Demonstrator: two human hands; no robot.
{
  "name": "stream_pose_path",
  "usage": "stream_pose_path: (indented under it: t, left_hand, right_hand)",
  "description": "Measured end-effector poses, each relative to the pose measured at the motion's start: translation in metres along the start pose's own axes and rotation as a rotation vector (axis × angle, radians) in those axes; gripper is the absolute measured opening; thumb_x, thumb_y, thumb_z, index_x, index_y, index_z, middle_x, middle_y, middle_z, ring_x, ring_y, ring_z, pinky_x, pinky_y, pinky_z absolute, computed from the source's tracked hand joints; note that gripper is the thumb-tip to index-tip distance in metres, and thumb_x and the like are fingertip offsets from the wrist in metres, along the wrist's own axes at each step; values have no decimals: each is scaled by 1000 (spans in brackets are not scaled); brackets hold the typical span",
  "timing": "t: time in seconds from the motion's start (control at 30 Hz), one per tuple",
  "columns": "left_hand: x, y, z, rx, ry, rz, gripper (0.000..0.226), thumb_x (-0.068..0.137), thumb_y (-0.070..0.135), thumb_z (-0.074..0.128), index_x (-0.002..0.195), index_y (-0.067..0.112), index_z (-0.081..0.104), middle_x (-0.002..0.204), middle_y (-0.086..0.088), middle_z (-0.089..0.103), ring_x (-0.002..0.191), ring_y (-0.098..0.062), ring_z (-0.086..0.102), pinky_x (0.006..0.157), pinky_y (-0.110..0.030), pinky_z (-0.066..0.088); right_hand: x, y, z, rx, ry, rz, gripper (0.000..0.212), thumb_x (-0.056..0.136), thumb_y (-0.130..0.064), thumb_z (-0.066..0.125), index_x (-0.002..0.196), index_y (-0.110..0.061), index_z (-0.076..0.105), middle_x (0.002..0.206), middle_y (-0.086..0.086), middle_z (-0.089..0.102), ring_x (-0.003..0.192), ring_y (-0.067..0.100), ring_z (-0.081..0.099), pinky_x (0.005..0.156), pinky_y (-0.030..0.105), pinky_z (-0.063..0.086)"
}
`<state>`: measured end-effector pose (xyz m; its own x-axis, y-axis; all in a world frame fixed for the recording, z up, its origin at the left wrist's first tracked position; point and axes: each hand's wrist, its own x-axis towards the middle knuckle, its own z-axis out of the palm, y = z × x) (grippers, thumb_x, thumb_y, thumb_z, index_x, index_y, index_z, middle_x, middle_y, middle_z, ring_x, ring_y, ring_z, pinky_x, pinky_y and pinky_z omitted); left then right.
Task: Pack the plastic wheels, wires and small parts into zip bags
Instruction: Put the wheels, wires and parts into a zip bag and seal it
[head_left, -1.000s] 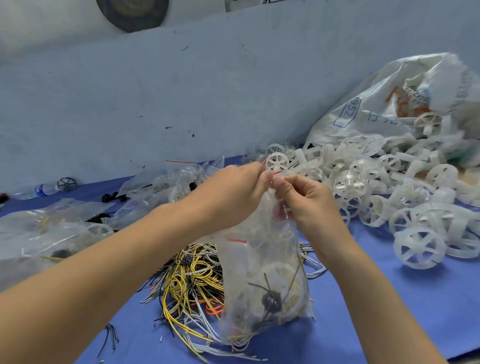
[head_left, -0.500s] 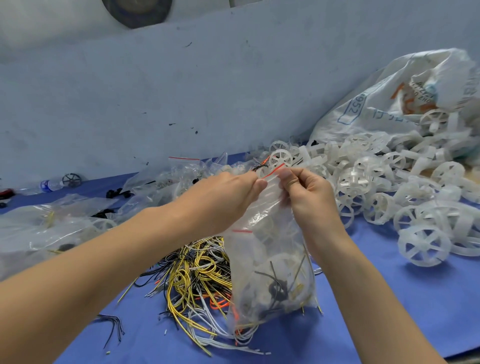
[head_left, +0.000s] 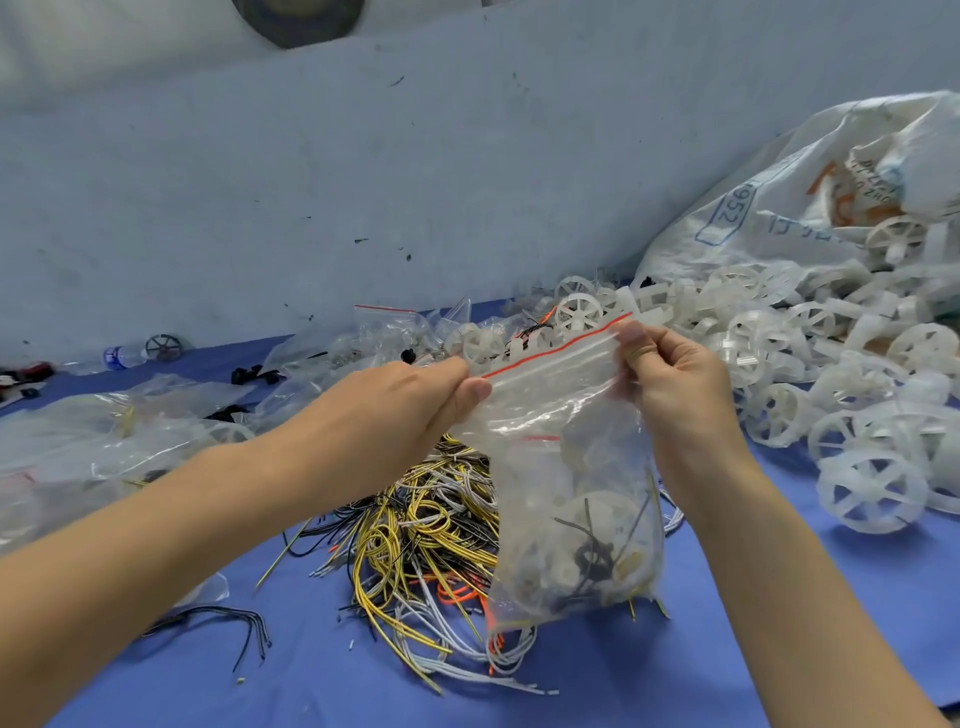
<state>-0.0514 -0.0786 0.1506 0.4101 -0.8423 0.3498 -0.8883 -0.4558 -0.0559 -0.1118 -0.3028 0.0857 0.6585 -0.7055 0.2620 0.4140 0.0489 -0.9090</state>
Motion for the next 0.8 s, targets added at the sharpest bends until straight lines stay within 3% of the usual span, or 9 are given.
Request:
stream_pose_path:
  t: [0.17, 0.3, 0.47, 0.53, 0.63, 0.73, 0.8]
  left_hand:
    - [-6, -1, -11, -185, -23, -30, 30, 97, 53, 29, 77, 35, 40, 61, 8, 52, 57, -10, 49, 53, -24, 37]
    - [-9, -6, -13, -370, -4, -111, 25, 102, 36, 42, 79, 31, 50, 67, 22, 60, 47, -3, 52, 48, -13, 37]
    - [-13, -35, -30, -595, 56, -228, 25, 101, 28, 49, 79, 28, 59, 62, 13, 63, 46, -7, 55, 45, -20, 42]
    - [-9, -59, -42, -641, 109, -295, 21, 100, 27, 53, 83, 23, 64, 66, 7, 66, 46, -12, 57, 42, -23, 43]
    - [7, -102, -66, -713, 234, -440, 19, 98, 28, 56, 87, 17, 66, 63, 6, 68, 43, -9, 56, 40, -17, 43]
    - [21, -143, -95, -849, 394, -610, 17, 100, 27, 53, 90, 17, 60, 66, 6, 70, 45, -4, 59, 45, -16, 46]
    - [22, -171, -116, -959, 510, -657, 15, 102, 25, 49, 90, 19, 56, 73, 6, 72, 52, -2, 63, 49, -15, 49]
  right_hand:
    - [3, -4, -5, 8, 45, 0, 23, 96, -27, 63, 77, -17, 69, 55, -12, 53, 51, 2, 44, 56, 16, 43]
    - [-1, -10, 4, 1, 56, -42, 21, 99, -24, 59, 81, -20, 68, 66, -9, 56, 49, 1, 46, 55, 17, 44]
    - [-6, -28, 35, 25, 55, -187, 19, 99, -27, 59, 81, -21, 63, 60, -15, 58, 51, 0, 50, 54, 16, 45]
    - [-3, -40, 58, 4, 15, -251, 20, 98, -27, 60, 79, -22, 62, 59, -16, 58, 51, 1, 51, 54, 17, 44]
    - [16, -62, 108, -86, -33, -338, 19, 99, -23, 58, 80, -22, 63, 67, -9, 59, 54, 4, 52, 56, 21, 43]
    - [40, -82, 170, -232, -74, -415, 14, 97, -29, 60, 86, -22, 65, 71, -6, 59, 71, 14, 55, 72, 39, 47]
    - [46, -91, 211, -312, -88, -487, 13, 96, -33, 60, 89, -24, 65, 76, -5, 59, 76, 11, 51, 75, 36, 45]
